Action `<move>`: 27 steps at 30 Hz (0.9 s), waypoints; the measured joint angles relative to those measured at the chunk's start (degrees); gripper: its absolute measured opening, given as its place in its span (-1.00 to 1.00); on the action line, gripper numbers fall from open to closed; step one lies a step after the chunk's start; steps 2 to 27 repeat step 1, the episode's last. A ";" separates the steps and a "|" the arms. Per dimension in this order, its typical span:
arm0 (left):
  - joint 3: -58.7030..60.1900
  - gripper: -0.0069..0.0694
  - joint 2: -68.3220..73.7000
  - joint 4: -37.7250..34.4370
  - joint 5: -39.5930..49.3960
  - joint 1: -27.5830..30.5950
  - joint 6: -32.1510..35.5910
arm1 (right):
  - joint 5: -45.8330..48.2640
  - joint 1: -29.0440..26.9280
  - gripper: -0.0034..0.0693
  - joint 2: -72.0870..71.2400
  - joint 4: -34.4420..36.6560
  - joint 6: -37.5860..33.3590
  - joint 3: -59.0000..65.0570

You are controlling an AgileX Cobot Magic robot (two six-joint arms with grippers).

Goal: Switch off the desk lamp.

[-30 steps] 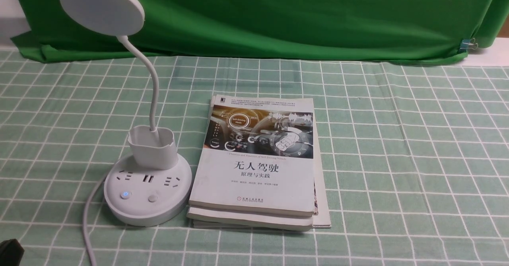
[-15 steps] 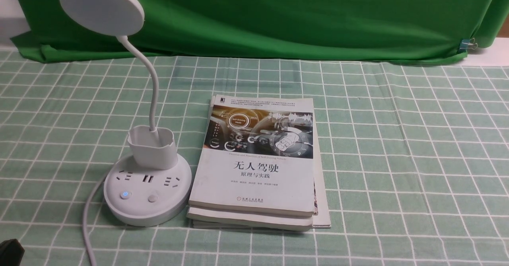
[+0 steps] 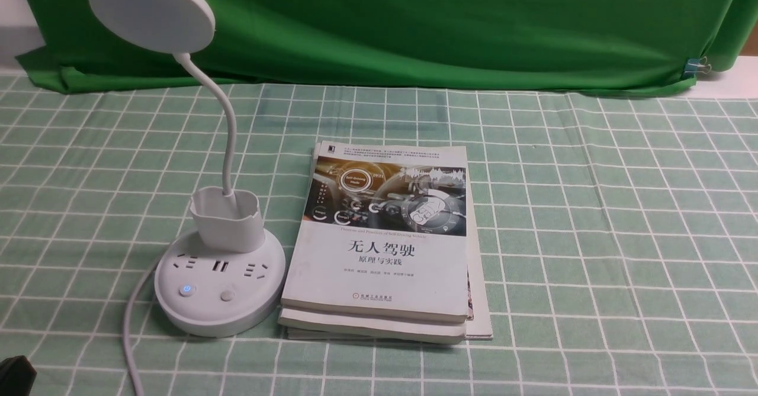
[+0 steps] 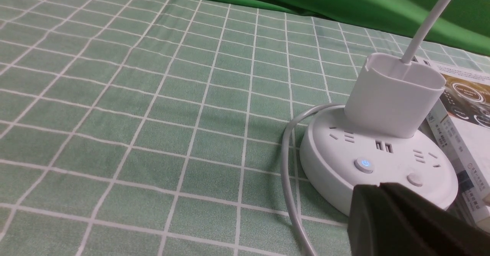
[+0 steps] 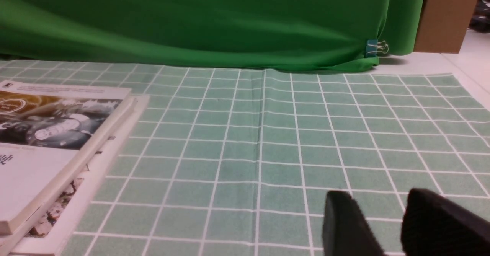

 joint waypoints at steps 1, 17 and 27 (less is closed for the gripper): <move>0.00 -0.82 0.00 0.00 0.00 0.00 0.05 | 0.00 0.00 -0.24 0.00 0.00 0.00 0.00; 0.00 -0.82 0.00 0.00 0.00 0.00 0.05 | 0.00 0.00 -0.24 0.00 0.00 0.00 0.00; 0.00 -0.82 0.00 0.00 0.00 0.00 0.05 | 0.00 0.00 -0.24 0.00 0.00 0.00 0.00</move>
